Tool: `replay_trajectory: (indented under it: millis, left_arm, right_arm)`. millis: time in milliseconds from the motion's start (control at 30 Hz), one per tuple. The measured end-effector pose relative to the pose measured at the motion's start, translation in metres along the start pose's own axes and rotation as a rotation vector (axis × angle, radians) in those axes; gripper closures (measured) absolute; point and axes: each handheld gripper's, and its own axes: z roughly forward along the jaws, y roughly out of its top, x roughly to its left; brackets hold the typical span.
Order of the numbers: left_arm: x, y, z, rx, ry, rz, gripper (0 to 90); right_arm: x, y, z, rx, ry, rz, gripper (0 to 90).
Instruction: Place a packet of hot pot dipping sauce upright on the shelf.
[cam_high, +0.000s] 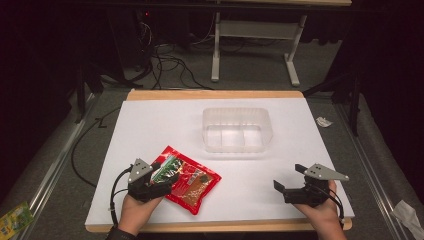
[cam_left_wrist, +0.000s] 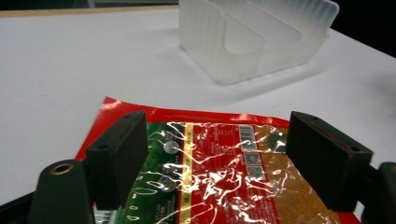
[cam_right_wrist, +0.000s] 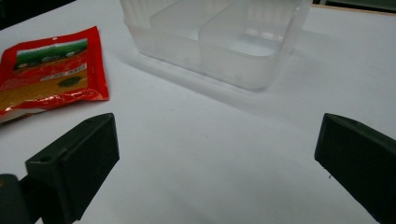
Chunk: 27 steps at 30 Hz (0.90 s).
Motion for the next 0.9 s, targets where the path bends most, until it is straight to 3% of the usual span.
replay_trajectory:
  millis: [167, 333, 667, 900]
  left_arm:
    - [0.001, -0.001, 0.003, 0.008, 0.007, 0.011, 21.3]
    - [0.008, -0.003, -0.002, 0.012, 0.016, -0.004, 21.3]
    - [0.038, -0.009, -0.004, 0.044, 0.072, -0.064, 21.4]
    - [0.05, -0.011, -0.006, 0.044, 0.106, -0.114, 21.3]
  right_arm:
    - [-0.006, -0.001, -0.004, -0.028, 0.011, 0.044, 1.0]
    - [-0.004, 0.0, -0.004, -0.046, 0.003, 0.028, 4.5]
    - [-0.001, -0.003, 0.001, -0.011, 0.005, 0.026, 4.6]
    - [-0.007, -0.006, 0.003, -0.002, -0.004, 0.042, 4.9]
